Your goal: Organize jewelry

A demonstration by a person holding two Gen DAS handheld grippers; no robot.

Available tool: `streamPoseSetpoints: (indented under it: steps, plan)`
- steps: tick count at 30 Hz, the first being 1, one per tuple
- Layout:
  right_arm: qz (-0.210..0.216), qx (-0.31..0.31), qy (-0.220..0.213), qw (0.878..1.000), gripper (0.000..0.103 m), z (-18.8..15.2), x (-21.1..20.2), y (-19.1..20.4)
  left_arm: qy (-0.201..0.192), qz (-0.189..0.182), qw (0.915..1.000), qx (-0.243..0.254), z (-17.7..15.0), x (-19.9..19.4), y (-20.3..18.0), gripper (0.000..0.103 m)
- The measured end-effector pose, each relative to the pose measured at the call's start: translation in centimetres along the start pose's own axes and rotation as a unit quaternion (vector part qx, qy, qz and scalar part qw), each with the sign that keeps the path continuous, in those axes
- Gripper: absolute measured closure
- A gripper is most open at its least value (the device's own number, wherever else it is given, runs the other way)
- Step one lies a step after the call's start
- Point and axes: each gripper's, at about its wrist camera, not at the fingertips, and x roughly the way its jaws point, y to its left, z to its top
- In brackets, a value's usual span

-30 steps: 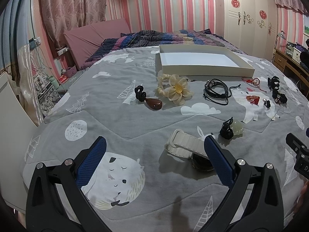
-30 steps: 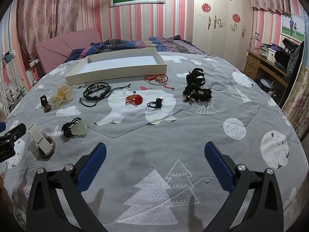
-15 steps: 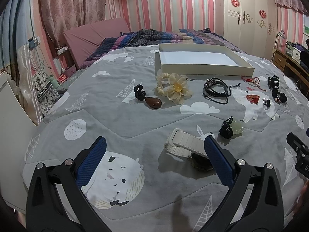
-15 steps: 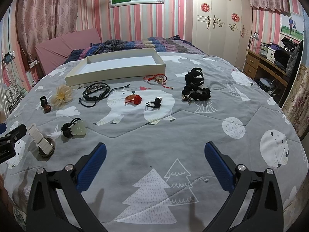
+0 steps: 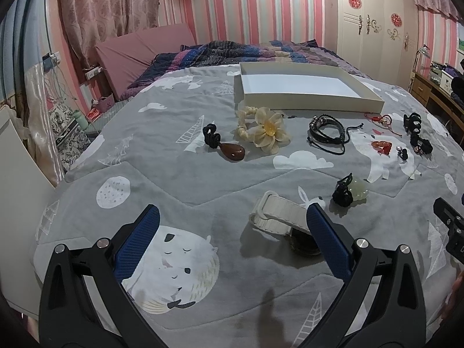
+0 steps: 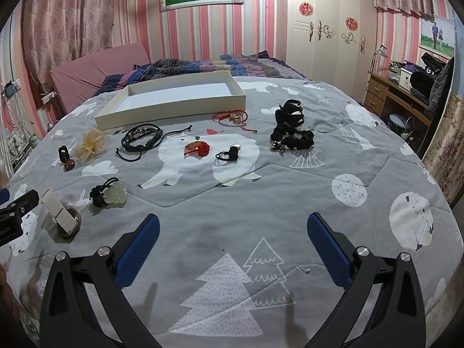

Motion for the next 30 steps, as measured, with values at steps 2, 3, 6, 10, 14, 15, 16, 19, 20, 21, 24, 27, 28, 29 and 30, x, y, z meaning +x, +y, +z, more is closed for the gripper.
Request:
streamPoseSetpoints:
  steps: [2, 3, 6, 10, 14, 15, 16, 19, 20, 21, 24, 27, 28, 29, 30]
  plan:
    - [-0.003, 0.002, 0.0, 1.0, 0.002, 0.1, 0.0, -0.1, 0.001, -0.001, 1.0, -0.004, 0.1, 0.1, 0.2, 0.003]
    - [-0.003, 0.003, 0.0, 1.0, 0.002, 0.1, 0.1, -0.1, 0.002, -0.001, 1.0, -0.006, 0.2, 0.2, 0.3, 0.003]
    - [-0.018, 0.003, 0.005, 1.0, 0.002, 0.3, 0.3, -0.2, 0.005, -0.001, 1.0, -0.009, 0.3, 0.4, 0.6, 0.003]
    - [-0.049, -0.007, -0.001, 0.999, 0.002, 0.4, 0.4, 0.0, 0.008, -0.001, 0.9999, -0.011, 0.3, 0.6, 0.7, 0.003]
    - [-0.045, -0.008, 0.006, 0.999, 0.002, 0.4, 0.8, -0.1, 0.01, 0.001, 0.9999, -0.013, 0.5, 0.9, 0.8, 0.003]
    - [-0.045, -0.006, 0.011, 0.999, 0.002, 0.4, 1.0, -0.2, 0.01, 0.001, 0.9999, -0.013, 0.5, 1.0, 0.8, 0.003]
    - [-0.045, -0.006, 0.014, 0.999, 0.002, 0.3, 1.1, -0.2, 0.01, 0.001, 0.9999, -0.013, 0.5, 1.0, 0.8, 0.003]
    - [-0.038, 0.0, 0.017, 0.999, 0.002, 0.4, 1.4, -0.3, 0.012, -0.001, 0.9998, -0.015, 0.7, 1.2, 0.9, 0.003]
    - [-0.039, 0.0, 0.016, 0.999, 0.002, 0.4, 1.3, -0.3, 0.014, -0.005, 0.9998, -0.016, 0.7, 1.4, 0.9, 0.003]
    - [-0.041, 0.0, 0.014, 0.999, 0.002, 0.5, 1.4, -0.2, 0.016, -0.009, 0.9997, -0.016, 0.8, 1.4, 0.9, 0.003]
    - [-0.043, 0.001, 0.017, 0.999, 0.002, 0.7, 1.4, -0.2, 0.012, -0.014, 0.9998, -0.01, 0.9, 1.3, 0.7, 0.003]
    - [-0.032, 0.005, 0.017, 0.999, 0.002, 0.8, 1.4, -0.2, 0.006, -0.012, 0.9999, -0.005, 1.1, 1.2, 0.5, 0.003]
    - [-0.034, 0.006, 0.018, 0.999, 0.002, 0.9, 1.5, -0.2, 0.006, -0.011, 0.9999, -0.004, 1.2, 1.2, 0.5, 0.003]
    - [-0.039, 0.003, 0.02, 0.999, 0.002, 1.0, 1.6, -0.1, 0.008, -0.012, 0.9999, -0.005, 1.4, 1.4, 0.5, 0.003]
    - [-0.042, 0.002, 0.021, 0.999, 0.002, 1.0, 1.7, 0.0, 0.009, -0.012, 0.9999, -0.007, 1.5, 1.4, 0.6, 0.003]
